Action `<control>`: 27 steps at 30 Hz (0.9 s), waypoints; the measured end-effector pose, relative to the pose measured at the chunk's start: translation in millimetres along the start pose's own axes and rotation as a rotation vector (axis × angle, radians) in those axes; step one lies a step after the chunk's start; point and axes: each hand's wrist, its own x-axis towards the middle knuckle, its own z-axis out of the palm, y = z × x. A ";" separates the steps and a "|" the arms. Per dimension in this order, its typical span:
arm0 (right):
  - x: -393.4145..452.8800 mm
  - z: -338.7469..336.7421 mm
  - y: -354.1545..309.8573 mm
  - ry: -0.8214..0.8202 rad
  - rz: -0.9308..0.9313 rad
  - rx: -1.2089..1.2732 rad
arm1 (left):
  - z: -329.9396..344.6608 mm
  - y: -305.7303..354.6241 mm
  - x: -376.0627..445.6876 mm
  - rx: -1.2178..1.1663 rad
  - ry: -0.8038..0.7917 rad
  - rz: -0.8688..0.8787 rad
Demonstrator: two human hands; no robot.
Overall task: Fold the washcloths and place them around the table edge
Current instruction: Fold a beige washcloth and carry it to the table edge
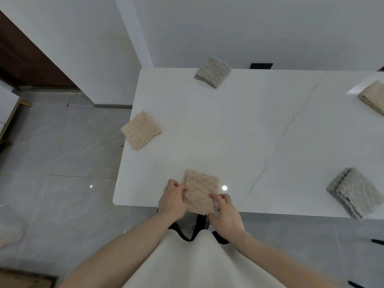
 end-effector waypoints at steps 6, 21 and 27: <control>9.1 -11.1 -4.8 -0.022 -0.005 0.190 | -1.6 7.5 -1.3 -0.223 -0.167 -0.077; 19.0 -18.4 -11.3 -0.167 -0.051 -0.049 | -8.5 3.9 -11.5 -0.067 -0.250 0.063; 23.1 -18.4 -16.0 -0.210 -0.035 -0.118 | -8.7 5.7 -10.4 0.139 -0.403 0.087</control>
